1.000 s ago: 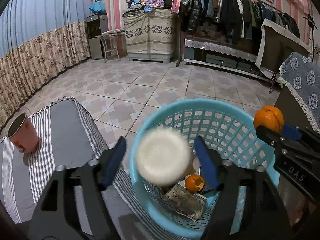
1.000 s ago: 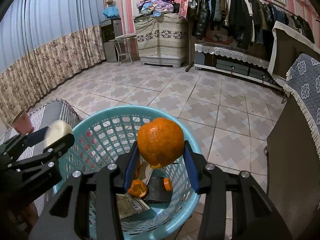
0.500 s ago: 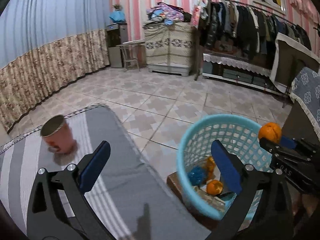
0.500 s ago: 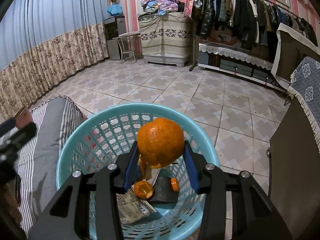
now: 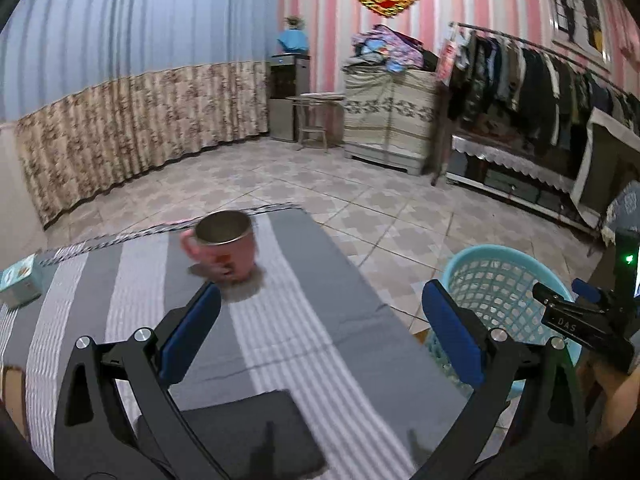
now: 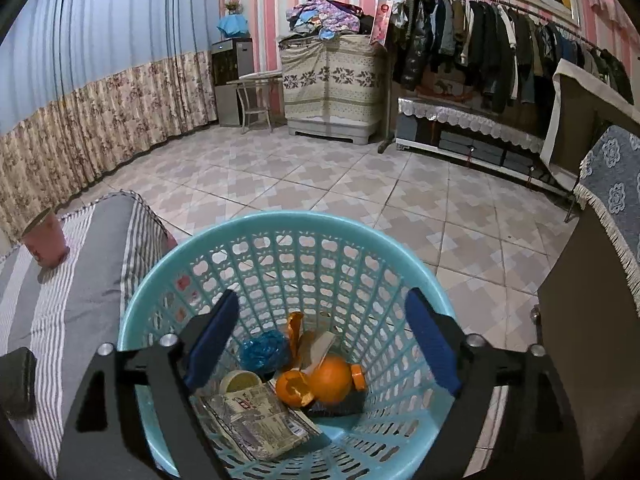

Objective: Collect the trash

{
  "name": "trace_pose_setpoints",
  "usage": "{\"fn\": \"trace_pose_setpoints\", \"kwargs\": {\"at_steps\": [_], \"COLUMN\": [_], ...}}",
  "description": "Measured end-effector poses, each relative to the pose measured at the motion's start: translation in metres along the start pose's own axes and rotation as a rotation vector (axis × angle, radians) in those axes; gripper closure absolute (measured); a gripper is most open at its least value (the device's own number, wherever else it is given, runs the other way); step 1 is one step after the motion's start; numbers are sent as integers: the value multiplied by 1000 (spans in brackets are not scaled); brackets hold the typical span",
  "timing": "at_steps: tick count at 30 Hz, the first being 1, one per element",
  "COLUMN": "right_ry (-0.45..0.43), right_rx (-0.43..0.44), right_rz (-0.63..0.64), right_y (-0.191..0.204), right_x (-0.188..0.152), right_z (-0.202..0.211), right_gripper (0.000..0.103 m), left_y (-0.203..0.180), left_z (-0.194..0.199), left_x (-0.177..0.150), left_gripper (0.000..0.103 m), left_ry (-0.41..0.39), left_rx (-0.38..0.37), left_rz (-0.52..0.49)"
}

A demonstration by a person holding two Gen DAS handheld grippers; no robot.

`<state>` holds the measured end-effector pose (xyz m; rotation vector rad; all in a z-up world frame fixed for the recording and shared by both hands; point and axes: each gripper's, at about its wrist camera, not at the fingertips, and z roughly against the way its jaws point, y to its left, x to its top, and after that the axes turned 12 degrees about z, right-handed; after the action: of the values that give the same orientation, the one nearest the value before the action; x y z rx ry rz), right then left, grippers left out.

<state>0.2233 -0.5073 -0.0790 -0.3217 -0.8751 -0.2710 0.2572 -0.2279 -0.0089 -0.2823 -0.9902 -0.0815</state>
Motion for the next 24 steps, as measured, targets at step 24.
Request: {"fn": "trace_pose_setpoints", "kwargs": {"at_steps": [24], "right_ry": [-183], "right_rx": [299], "right_rz": [180], "right_y": [150], "right_x": [-23], "right_z": [136], "right_gripper": [5], "left_y": [133], "left_z": [134], "left_x": [-40], "left_gripper": [5], "left_ry": [-88], "left_rx": [266], "left_rz": [77]}}
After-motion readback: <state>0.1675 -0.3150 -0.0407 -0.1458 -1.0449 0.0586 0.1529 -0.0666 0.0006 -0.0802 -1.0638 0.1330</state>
